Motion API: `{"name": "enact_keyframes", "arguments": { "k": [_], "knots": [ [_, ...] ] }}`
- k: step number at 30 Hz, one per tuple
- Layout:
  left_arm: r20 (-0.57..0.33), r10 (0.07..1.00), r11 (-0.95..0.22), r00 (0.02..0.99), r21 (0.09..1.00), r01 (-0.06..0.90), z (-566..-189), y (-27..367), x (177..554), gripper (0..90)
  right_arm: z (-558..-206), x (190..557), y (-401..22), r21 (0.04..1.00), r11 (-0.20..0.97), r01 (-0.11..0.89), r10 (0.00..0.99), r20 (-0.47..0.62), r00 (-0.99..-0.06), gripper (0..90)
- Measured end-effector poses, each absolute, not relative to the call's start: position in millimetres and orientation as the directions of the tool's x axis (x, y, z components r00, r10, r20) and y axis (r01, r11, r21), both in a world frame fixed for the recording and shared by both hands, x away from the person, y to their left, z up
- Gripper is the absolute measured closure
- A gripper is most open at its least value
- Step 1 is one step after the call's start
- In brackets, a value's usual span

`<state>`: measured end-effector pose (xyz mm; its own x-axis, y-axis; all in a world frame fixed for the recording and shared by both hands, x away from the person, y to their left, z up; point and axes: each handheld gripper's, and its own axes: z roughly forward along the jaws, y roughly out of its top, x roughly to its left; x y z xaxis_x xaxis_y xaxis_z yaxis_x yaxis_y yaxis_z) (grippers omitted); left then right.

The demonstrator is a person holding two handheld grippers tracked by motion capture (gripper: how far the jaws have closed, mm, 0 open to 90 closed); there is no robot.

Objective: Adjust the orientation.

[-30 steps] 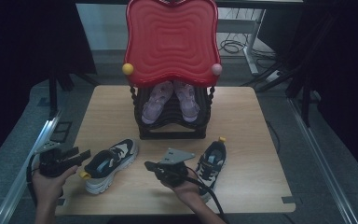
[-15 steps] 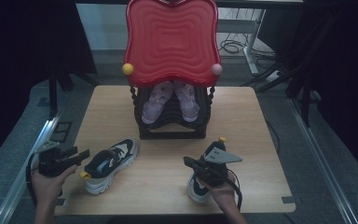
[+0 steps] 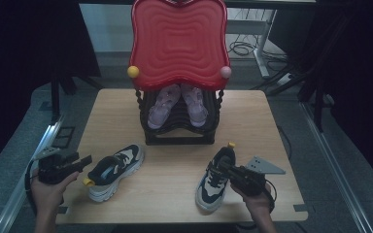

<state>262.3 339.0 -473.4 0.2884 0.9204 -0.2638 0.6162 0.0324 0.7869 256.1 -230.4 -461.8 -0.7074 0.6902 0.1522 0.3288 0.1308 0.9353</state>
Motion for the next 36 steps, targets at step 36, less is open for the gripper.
{"name": "enact_keyframes", "arguments": {
  "k": [36],
  "knots": [
    [-0.262, 0.919, 0.023, 0.296, 0.783, 0.622, -473, 341, 257, 38.3, -524, 203, -248, 0.884, 0.251, 0.395, 0.648, 0.150, -0.747, 89.6]
  ]
}}
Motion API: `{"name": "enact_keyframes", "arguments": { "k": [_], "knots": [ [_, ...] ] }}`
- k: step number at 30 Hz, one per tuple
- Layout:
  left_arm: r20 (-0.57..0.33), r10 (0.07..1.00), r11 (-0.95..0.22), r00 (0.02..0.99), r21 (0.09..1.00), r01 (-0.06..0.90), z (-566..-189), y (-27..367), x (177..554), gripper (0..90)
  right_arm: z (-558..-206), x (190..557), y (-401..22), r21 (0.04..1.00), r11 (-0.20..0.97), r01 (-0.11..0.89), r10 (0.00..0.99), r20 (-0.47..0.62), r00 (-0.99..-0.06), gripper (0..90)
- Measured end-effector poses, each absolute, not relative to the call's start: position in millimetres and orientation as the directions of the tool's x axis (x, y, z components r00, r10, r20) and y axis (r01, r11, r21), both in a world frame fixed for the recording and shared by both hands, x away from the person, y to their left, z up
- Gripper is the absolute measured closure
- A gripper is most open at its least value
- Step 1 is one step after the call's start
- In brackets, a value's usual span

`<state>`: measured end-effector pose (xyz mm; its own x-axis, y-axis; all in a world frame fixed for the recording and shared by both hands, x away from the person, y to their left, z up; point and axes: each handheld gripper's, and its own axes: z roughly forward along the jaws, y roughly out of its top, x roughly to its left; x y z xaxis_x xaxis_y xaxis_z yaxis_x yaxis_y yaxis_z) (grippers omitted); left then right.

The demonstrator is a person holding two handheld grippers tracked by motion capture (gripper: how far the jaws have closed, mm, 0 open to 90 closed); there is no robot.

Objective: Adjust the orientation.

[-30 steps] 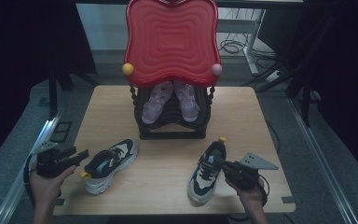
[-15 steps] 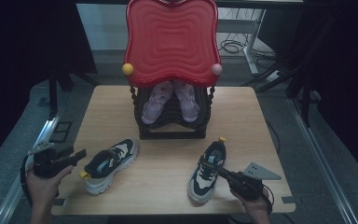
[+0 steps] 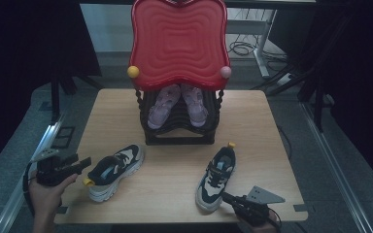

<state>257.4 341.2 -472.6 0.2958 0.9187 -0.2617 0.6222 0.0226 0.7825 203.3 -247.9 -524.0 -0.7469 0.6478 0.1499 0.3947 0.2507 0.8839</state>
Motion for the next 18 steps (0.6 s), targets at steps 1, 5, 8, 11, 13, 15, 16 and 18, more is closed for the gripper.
{"name": "enact_keyframes", "arguments": {
  "k": [1, 5, 8, 11, 13, 15, 16, 18],
  "knots": [
    [-0.262, 0.919, 0.023, 0.295, 0.783, 0.622, -472, 341, 257, 38.3, -524, 203, -247, 0.884, 0.255, 0.392, 0.645, 0.147, -0.750, 89.6],
    [-0.261, 0.919, 0.022, 0.296, 0.782, 0.623, -473, 341, 257, 38.3, -527, 204, -240, 0.878, 0.279, 0.390, 0.634, 0.136, -0.761, 89.6],
    [-0.262, 0.919, 0.022, 0.295, 0.782, 0.623, -473, 341, 258, 38.3, -527, 205, -238, 0.877, 0.278, 0.392, 0.632, 0.141, -0.762, 89.5],
    [-0.267, 0.918, 0.028, 0.293, 0.780, 0.625, -474, 342, 258, 38.3, -527, 206, -234, 0.877, 0.282, 0.389, 0.634, 0.134, -0.762, 89.5],
    [-0.269, 0.918, 0.029, 0.291, 0.779, 0.627, -475, 343, 258, 38.3, -527, 207, -230, 0.874, 0.293, 0.387, 0.635, 0.124, -0.763, 89.5],
    [-0.268, 0.919, 0.030, 0.290, 0.779, 0.626, -474, 344, 257, 38.4, -527, 208, -225, 0.871, 0.306, 0.384, 0.635, 0.114, -0.764, 89.5],
    [-0.269, 0.919, 0.031, 0.289, 0.780, 0.625, -474, 344, 257, 38.3, -527, 208, -223, 0.870, 0.310, 0.383, 0.635, 0.110, -0.764, 89.6],
    [-0.269, 0.919, 0.033, 0.287, 0.781, 0.624, -474, 345, 257, 38.4, -527, 209, -218, 0.870, 0.318, 0.377, 0.636, 0.099, -0.765, 89.5]
  ]
}}
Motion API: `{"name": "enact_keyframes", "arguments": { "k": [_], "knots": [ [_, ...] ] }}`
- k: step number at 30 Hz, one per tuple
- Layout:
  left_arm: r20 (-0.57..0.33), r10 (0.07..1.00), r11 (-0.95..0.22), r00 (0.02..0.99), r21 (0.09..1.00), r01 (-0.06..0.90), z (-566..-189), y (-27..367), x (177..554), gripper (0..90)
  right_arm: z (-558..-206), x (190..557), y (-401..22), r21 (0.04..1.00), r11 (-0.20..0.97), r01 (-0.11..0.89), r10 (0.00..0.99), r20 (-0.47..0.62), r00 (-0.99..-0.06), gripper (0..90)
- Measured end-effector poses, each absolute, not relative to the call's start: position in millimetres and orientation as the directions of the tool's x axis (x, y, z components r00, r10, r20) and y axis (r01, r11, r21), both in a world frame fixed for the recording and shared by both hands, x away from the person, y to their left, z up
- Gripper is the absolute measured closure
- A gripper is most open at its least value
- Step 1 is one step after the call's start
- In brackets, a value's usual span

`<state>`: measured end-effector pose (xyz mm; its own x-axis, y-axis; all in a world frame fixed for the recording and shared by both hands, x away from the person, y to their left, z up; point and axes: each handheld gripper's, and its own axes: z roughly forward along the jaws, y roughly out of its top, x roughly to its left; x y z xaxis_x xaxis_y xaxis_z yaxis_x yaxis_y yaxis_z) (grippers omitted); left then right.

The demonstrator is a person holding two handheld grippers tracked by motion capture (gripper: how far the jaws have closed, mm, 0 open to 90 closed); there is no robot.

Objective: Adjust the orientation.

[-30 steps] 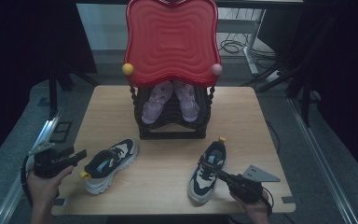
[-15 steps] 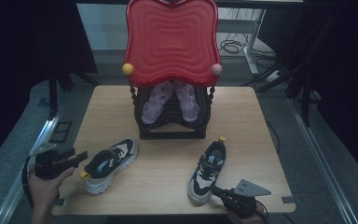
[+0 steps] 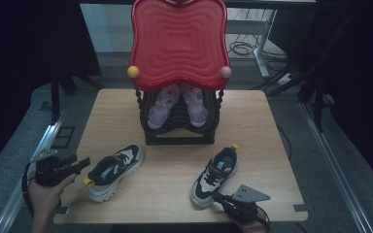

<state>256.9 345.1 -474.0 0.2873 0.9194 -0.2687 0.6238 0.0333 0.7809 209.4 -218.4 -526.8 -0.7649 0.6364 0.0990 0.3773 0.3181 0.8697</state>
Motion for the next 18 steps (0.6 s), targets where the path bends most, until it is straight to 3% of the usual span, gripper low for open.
{"name": "enact_keyframes", "arguments": {
  "k": [18],
  "knots": [
    [-0.282, 0.916, 0.048, 0.287, 0.784, 0.619, -473, 348, 254, 38.5, -525, 223, -171, 0.862, 0.377, 0.338, 0.642, 0.020, -0.766, 89.5]
  ]
}}
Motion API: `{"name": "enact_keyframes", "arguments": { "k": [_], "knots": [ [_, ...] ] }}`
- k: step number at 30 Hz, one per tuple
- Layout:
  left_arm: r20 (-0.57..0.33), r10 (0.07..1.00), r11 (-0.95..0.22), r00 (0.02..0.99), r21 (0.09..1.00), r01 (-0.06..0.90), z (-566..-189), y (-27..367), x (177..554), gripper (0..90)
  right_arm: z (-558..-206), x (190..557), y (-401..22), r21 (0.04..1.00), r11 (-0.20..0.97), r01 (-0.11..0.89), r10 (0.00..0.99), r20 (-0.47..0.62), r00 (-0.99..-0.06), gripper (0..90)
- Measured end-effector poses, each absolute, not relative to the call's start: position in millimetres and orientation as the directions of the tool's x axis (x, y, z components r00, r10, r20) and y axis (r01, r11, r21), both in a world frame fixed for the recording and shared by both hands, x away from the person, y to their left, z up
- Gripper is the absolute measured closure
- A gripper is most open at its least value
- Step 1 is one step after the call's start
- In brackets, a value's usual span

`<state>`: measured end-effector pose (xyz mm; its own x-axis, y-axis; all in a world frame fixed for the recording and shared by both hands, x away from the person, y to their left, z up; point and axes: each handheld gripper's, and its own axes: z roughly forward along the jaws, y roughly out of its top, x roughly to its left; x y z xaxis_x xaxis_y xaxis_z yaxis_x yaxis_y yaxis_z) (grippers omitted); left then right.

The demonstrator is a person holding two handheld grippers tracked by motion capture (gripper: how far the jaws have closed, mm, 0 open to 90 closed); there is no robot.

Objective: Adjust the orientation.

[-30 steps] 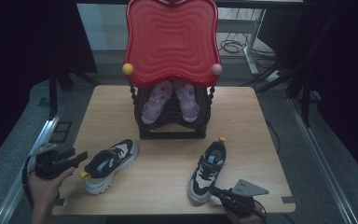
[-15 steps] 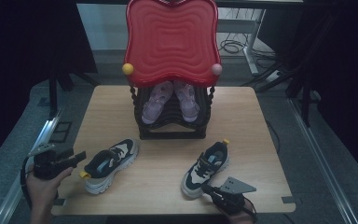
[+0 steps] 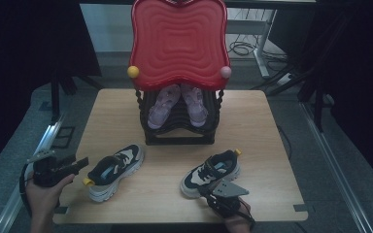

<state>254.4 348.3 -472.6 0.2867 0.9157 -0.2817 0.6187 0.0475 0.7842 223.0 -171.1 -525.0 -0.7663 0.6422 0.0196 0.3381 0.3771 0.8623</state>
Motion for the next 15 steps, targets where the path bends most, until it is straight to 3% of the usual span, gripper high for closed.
{"name": "enact_keyframes", "arguments": {
  "k": [15],
  "knots": [
    [-0.284, 0.916, 0.054, 0.282, 0.785, 0.617, -472, 352, 253, 38.4, -525, 237, -138, 0.852, 0.387, 0.354, 0.684, -0.007, -0.729, 89.5]
  ]
}}
